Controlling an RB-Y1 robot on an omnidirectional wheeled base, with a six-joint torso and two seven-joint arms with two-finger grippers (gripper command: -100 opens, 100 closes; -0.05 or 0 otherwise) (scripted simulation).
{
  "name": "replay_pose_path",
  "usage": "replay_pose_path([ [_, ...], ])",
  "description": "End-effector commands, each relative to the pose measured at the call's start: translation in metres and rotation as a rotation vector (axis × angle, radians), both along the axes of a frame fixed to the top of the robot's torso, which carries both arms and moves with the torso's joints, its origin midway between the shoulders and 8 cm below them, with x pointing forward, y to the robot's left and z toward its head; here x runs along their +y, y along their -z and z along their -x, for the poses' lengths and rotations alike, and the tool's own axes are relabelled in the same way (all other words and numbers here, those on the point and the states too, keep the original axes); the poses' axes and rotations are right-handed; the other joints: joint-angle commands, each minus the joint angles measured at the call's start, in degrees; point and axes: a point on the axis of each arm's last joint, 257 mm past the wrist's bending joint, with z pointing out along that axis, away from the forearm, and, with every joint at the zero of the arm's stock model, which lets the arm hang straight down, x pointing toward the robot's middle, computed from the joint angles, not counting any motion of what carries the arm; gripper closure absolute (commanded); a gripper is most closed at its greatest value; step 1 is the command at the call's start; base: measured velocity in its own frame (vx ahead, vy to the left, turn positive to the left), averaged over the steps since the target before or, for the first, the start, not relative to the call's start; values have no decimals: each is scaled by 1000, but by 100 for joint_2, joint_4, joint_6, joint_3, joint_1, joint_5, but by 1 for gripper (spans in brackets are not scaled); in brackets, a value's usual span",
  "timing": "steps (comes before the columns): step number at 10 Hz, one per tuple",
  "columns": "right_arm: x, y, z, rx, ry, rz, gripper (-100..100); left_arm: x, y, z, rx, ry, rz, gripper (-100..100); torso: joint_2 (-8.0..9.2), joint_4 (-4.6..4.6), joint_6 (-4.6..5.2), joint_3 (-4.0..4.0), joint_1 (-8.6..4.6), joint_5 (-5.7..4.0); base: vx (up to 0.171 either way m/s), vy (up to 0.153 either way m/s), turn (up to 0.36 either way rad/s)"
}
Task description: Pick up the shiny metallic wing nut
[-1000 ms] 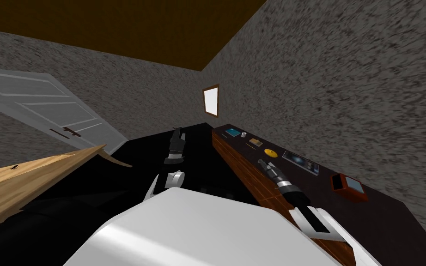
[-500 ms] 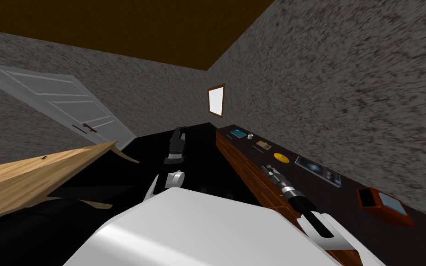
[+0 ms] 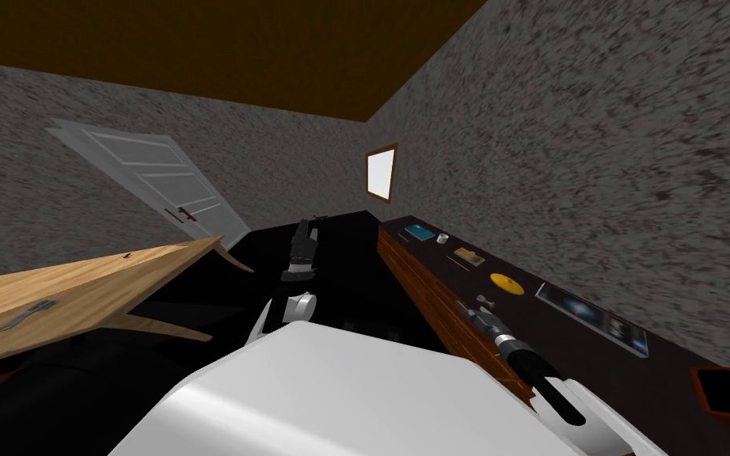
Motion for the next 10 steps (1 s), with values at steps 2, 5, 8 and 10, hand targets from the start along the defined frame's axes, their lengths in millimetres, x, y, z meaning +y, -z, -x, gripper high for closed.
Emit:
replay_pose_path([
  [2,-30,31,28,117,0,99,-100,0,0,0,0,0,0,0,7,0,5,3,-3,-1,46,86,145],
  [5,-64,60,63,231,26,172,-100,0,0,0,0,0,0,0,7,1,1,4,-9,-2,61,57,123],
  [8,-104,91,117,400,25,290,-100,0,0,0,0,0,0,0,4,0,6,1,-19,-3,80,38,140],
  [10,-126,104,149,489,28,347,-100,0,0,0,0,0,0,0,-10,-2,3,-6,-22,-4,107,20,165],
])
